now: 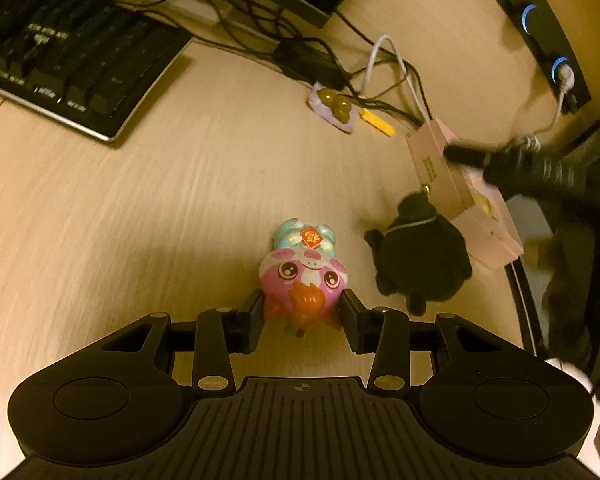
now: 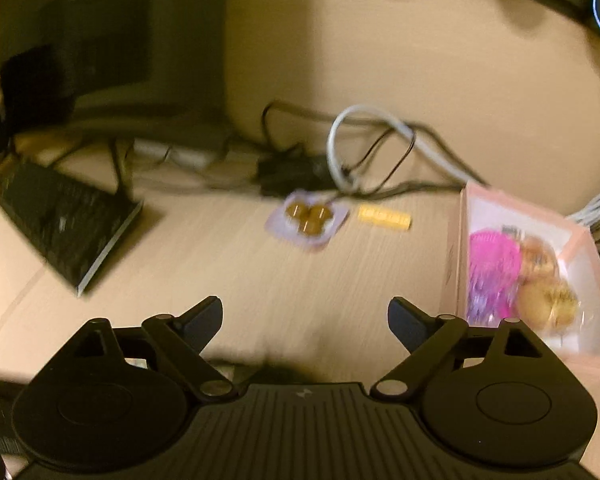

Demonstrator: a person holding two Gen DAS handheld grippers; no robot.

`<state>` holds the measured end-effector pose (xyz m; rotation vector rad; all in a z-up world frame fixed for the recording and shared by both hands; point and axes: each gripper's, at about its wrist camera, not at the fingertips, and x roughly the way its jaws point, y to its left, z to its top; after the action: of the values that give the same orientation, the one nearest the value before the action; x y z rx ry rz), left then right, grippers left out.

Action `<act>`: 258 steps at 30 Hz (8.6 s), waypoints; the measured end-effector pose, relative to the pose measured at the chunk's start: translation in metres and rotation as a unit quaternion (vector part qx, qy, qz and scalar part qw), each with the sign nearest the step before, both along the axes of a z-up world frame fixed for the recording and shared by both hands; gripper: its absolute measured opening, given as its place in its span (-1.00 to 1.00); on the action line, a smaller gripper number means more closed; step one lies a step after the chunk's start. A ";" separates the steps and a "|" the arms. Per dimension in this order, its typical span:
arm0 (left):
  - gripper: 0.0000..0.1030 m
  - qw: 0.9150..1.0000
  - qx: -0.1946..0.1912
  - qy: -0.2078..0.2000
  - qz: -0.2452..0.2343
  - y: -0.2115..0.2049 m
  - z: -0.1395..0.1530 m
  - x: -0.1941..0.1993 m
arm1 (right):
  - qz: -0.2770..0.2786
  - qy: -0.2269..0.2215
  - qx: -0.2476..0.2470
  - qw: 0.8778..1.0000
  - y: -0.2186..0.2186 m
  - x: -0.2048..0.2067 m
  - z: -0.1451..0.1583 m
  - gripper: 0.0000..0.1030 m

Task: Organize objects
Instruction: 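Set the black plush toy down beside the pig toy with the right tool, then grasp the yellow lego plate with the right tool, then carry the pig toy into the pink box and release it while right holds the plate, then lower the yellow lego plate into the pink box and open the right tool, then move the left tool toward the purple dish of brown candies, then grasp the purple candy dish with the left tool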

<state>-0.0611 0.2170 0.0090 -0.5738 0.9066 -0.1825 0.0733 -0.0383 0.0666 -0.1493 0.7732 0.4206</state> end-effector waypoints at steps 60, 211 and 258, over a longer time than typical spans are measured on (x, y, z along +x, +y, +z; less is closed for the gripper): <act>-0.14 0.989 0.049 -0.050 -0.133 -0.159 0.057 0.004 | -0.060 0.049 -0.019 0.997 -0.165 -0.057 -0.044 0.23; -0.07 0.954 0.244 -0.052 -0.164 -0.094 -0.005 0.156 | -0.204 0.062 -0.027 0.977 -0.146 -0.075 -0.097 1.00; 0.55 0.949 0.304 -0.040 -0.073 -0.106 -0.013 0.274 | -0.166 0.042 -0.015 0.985 -0.151 -0.086 -0.100 1.00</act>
<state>0.2133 0.1105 -0.0039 0.0745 0.8708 -0.0500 -0.0129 -0.1892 -0.0335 -0.0288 0.8700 0.1002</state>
